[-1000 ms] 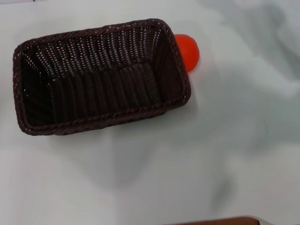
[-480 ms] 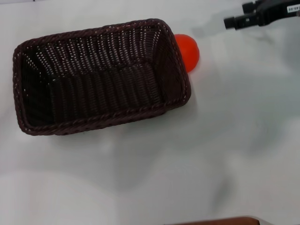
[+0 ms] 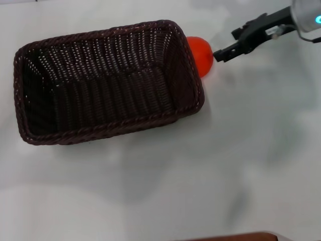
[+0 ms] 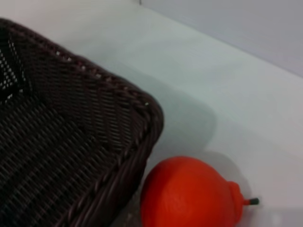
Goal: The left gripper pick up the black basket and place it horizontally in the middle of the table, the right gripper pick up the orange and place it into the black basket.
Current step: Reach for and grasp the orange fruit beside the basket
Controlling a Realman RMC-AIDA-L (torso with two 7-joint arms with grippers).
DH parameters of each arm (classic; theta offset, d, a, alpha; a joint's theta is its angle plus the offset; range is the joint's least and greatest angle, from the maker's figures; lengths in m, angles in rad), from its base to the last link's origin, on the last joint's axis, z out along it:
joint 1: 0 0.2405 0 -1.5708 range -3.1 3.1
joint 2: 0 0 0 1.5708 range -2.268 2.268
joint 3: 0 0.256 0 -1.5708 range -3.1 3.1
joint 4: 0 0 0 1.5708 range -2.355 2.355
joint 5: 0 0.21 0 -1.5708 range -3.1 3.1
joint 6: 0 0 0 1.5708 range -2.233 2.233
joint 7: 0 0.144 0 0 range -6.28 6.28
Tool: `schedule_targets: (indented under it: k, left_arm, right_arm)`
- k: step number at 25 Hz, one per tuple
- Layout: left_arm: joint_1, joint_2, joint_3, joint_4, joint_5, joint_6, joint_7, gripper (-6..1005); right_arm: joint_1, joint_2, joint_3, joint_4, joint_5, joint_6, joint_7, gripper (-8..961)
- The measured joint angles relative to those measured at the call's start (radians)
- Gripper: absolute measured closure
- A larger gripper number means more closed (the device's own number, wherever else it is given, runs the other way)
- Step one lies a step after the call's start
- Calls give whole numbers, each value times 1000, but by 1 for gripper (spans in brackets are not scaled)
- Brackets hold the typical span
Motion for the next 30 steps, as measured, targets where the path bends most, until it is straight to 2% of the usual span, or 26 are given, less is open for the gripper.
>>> schedule_targets:
  k: [4, 13, 18, 22, 29, 30]
  left_arm:
    - [0, -2, -1, 1, 0, -4, -6, 142]
    - [0, -2, -2, 12, -1, 3, -6, 144]
    - [-5, 0, -4, 27, -1, 11, -1, 145]
    - [-9, 1, -3, 29, -1, 21, -1, 145]
    - [-10, 1, -2, 31, -1, 27, 0, 146]
    - [-10, 1, -2, 31, -1, 27, 0, 146]
  right_arm:
    - [28, 28, -2, -13, -38, -39, 3, -2]
    - [82, 48, -40, -108, -48, -122, -4, -1]
    - [94, 65, -71, -143, -49, -181, -11, 62]
    - [94, 77, -73, -144, -45, -193, -29, 203]
    - [96, 83, -73, -143, -44, -198, -30, 515]
    - [95, 83, -73, -141, -43, -198, -30, 528]
